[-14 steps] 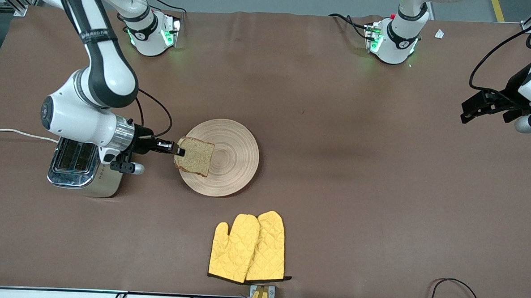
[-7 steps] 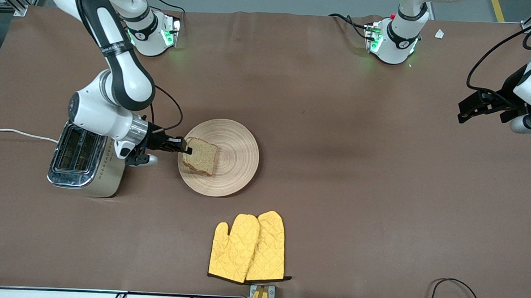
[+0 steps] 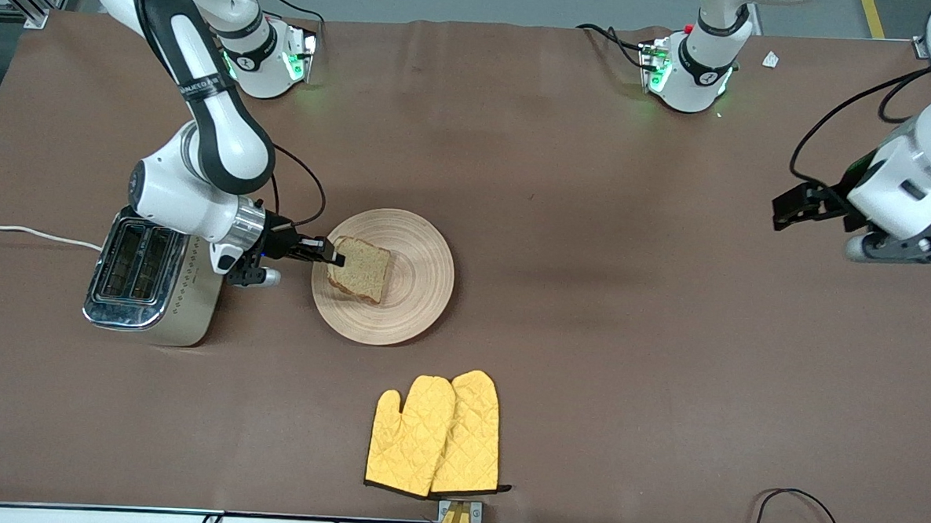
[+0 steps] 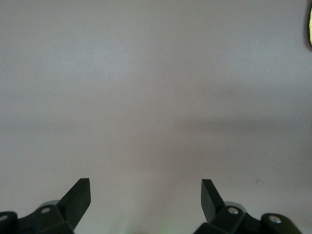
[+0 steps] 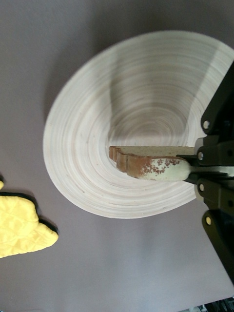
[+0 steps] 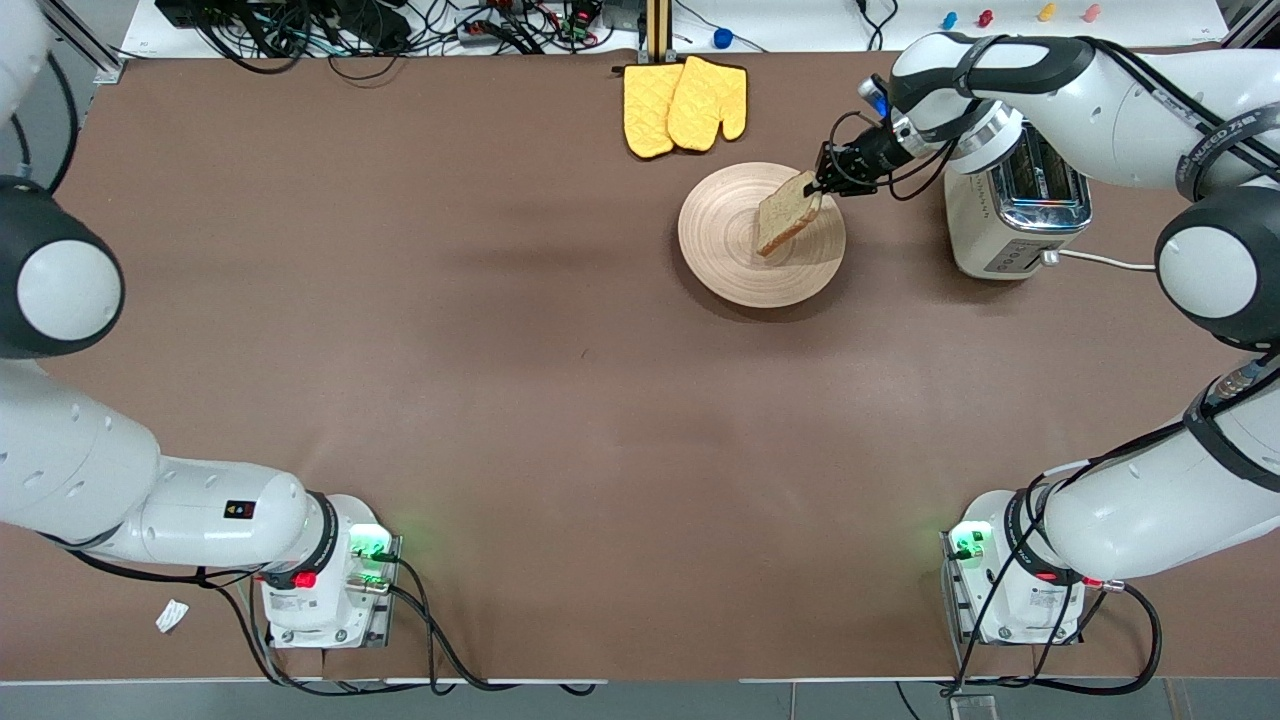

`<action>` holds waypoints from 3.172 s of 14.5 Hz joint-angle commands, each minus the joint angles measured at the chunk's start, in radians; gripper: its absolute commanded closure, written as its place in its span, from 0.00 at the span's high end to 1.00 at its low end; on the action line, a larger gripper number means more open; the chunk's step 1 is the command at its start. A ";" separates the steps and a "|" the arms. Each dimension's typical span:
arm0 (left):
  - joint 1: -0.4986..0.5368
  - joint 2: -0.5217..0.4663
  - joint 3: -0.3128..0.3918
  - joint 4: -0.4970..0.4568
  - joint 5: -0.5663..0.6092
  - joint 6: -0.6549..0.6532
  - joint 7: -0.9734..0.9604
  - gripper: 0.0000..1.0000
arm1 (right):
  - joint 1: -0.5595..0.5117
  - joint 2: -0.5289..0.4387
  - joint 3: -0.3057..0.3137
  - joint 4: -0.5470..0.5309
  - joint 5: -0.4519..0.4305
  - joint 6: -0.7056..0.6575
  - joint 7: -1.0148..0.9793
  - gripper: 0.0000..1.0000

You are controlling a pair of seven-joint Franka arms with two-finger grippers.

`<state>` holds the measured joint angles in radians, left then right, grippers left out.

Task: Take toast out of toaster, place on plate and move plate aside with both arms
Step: 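Lower the bread onto the plate while the left gripper reaches toward it, then open the right gripper to release the bread onto the plate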

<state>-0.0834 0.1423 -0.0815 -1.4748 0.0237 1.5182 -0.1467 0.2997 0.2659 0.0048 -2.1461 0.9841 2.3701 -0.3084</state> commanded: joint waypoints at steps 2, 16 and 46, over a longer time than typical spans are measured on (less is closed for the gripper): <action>-0.033 0.072 -0.012 0.019 -0.005 -0.012 0.003 1.00 | -0.028 -0.034 -0.002 -0.060 0.041 0.004 -0.154 0.00; -0.029 0.255 -0.026 0.027 -0.289 0.017 0.006 1.00 | -0.047 0.004 0.000 -0.113 0.108 0.072 -0.353 0.00; 0.016 0.493 -0.034 0.016 -0.918 0.011 0.012 1.00 | -0.054 -0.033 -0.003 -0.121 0.171 0.048 -0.258 1.00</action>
<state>-0.0906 0.6505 -0.1069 -1.4605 -0.8393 1.5390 -0.1442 0.2421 0.2913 0.0009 -2.2405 1.1338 2.4333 -0.6141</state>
